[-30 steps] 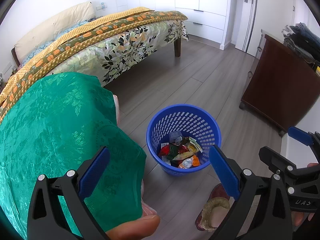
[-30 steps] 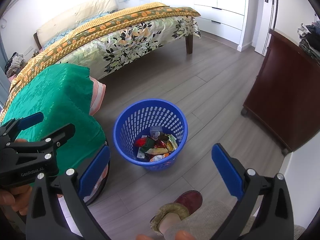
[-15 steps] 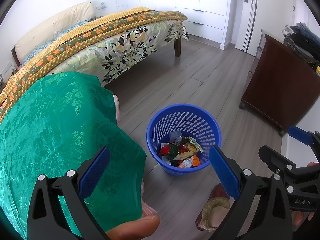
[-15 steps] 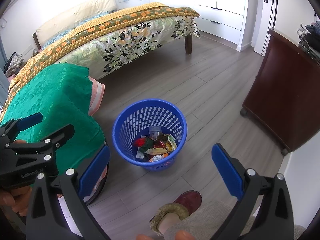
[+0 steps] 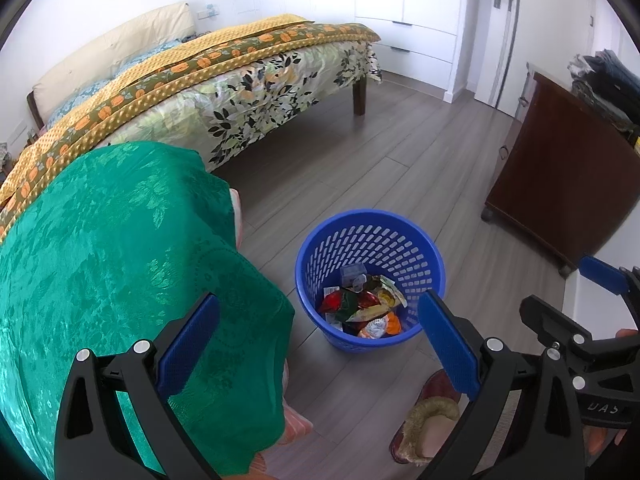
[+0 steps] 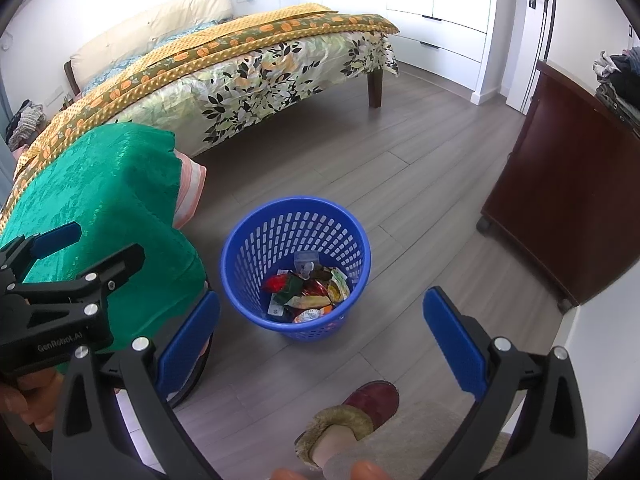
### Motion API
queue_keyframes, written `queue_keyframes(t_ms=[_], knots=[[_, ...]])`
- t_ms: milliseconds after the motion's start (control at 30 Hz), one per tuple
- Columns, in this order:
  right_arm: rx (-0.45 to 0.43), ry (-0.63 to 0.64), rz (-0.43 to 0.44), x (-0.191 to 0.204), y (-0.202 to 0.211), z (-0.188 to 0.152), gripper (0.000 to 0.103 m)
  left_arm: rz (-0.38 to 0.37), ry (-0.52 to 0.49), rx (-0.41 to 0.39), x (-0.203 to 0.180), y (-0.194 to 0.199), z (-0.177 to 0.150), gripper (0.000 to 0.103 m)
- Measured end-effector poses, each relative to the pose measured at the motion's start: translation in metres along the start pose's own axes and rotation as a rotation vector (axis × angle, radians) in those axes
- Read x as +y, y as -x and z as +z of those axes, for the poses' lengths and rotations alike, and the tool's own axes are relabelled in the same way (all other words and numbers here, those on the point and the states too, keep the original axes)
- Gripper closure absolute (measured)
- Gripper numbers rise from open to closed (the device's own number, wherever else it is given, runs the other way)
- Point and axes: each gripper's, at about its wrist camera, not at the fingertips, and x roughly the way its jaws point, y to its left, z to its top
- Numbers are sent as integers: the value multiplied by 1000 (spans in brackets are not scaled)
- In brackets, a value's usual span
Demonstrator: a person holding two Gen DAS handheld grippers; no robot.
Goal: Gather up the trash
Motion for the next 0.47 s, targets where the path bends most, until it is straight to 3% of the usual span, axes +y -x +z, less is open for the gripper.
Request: queue_keyframes(t_ms=[467], knots=[[1,-9,-6,-3,0,-2,5,1,5,45,3,-9,1,5]])
